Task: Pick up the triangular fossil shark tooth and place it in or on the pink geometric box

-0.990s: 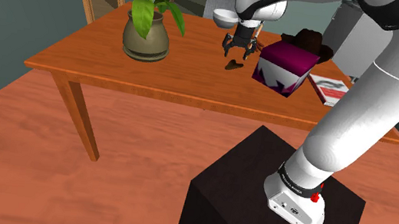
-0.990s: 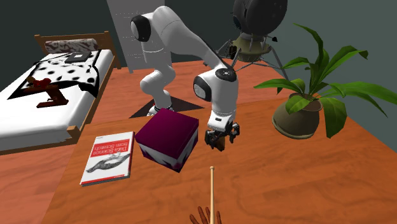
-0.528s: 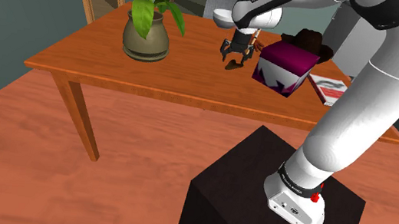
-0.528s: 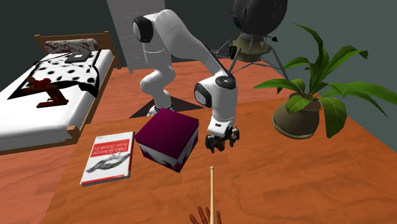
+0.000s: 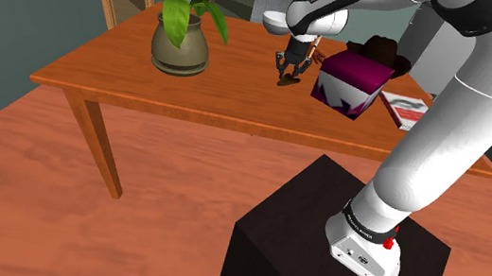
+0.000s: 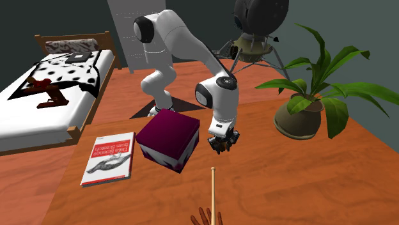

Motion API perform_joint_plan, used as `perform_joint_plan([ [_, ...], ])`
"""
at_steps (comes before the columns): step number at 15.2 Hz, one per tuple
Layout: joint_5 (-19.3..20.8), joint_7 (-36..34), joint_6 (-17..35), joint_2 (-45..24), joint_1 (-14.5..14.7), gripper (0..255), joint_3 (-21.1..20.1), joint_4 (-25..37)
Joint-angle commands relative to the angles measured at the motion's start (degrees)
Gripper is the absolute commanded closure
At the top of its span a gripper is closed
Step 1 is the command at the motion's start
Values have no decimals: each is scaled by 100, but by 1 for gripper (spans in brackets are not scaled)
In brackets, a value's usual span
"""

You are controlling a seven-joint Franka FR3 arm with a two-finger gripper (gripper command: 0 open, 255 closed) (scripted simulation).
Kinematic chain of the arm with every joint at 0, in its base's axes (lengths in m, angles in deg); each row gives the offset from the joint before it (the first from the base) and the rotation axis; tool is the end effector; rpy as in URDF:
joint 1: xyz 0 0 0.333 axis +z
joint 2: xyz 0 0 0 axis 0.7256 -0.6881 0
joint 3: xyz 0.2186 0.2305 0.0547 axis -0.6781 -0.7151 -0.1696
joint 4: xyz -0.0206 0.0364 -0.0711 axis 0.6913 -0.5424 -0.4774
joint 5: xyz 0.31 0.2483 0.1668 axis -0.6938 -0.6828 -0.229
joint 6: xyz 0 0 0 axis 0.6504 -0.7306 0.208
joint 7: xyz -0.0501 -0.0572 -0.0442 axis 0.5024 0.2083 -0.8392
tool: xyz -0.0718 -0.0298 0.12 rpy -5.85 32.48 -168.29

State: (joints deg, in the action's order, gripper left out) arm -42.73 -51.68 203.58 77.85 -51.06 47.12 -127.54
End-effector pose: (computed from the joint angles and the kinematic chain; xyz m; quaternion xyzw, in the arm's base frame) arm 0.5416 -0.2252 0.3367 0.9283 -0.3691 0.0448 0.0004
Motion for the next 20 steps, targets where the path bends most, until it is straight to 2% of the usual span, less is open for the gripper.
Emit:
perform_joint_plan([
  [1, -3, 2, 2, -8, 2, 255, -3, -4],
  [7, -1, -2, 1, -6, 4, 255, -4, -5],
  [20, 163, -118, -969, 407, 21, 255, -16, 573],
])
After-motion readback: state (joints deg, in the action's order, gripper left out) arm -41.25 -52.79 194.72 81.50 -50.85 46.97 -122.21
